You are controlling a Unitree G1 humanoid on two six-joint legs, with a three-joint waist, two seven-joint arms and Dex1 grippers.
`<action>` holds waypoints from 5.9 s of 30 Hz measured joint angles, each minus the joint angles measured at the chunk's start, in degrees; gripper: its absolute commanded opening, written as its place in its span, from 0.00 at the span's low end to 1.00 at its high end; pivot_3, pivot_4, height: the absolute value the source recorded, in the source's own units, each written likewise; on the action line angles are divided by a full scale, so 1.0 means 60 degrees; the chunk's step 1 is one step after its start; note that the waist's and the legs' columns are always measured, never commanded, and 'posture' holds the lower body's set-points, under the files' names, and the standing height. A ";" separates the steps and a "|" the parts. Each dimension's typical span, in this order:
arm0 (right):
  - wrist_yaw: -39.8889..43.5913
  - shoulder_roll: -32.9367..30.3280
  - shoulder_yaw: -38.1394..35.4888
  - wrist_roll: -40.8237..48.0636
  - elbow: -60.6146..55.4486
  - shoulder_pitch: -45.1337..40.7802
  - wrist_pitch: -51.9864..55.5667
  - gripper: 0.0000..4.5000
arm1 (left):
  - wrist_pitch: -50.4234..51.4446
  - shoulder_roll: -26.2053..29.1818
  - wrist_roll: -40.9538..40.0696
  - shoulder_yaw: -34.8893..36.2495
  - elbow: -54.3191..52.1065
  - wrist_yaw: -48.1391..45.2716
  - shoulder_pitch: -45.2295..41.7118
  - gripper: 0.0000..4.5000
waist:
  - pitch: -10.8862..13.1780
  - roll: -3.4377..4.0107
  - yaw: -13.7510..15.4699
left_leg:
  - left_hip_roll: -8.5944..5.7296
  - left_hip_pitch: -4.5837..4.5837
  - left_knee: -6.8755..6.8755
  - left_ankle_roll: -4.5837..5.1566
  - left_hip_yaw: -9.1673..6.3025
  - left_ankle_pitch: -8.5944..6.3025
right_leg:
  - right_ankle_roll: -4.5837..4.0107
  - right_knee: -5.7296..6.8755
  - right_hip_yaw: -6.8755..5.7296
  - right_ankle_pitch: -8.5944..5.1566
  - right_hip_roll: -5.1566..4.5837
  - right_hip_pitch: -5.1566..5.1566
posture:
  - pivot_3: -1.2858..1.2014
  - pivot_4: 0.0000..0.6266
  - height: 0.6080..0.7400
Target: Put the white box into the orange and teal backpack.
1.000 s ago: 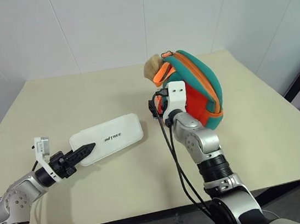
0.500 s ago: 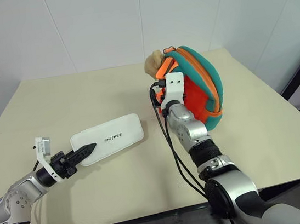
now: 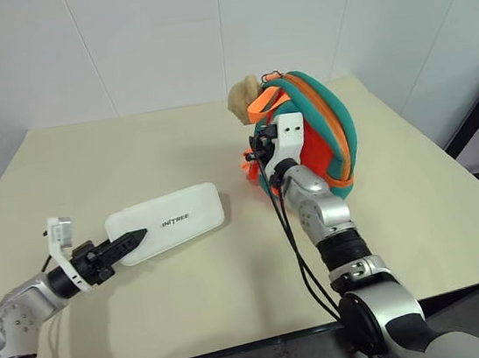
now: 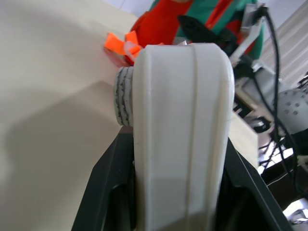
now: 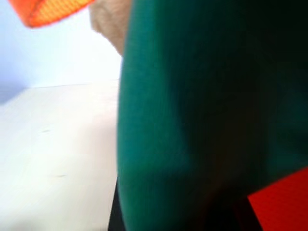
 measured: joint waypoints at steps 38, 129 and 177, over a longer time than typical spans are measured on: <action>0.8905 -0.6097 0.1578 0.7163 -0.5955 0.2358 0.8697 0.09 | 0.0686 0.0904 -0.0850 0.0940 -0.0240 -0.0777 -0.0121 0.30 | 0.0021 -0.0104 0.0347 | 0.0063 0.0000 0.0098 0.0015 0.0020 -0.0030 | -0.0053 0.0002 -0.0004 0.0002 0.0049 -0.0008 | 0.52 0.24 1.00; 0.8458 -0.4996 0.1809 0.6171 -0.5751 0.2591 0.7883 0.09 | -0.0997 -0.0549 0.3203 -0.5455 -0.1603 -0.1747 -0.5113 0.30 | 0.0015 -0.0119 0.0548 | 0.0113 0.0008 0.0192 0.0021 0.0054 -0.0057 | -0.0038 0.0040 0.0098 0.0031 0.0156 -0.0005 | 0.52 0.24 1.00; 0.8272 -0.4712 0.1861 0.6015 -0.5694 0.2693 0.7685 0.08 | 0.2594 0.2401 -0.0487 -0.1352 -0.2530 -0.2776 -0.3903 1.00 | 0.0017 -0.0117 0.0534 | 0.0120 0.0013 0.0209 0.0017 0.0053 -0.0055 | -0.0047 0.0082 0.0104 0.0027 0.0160 -0.0012 | 0.52 0.24 1.00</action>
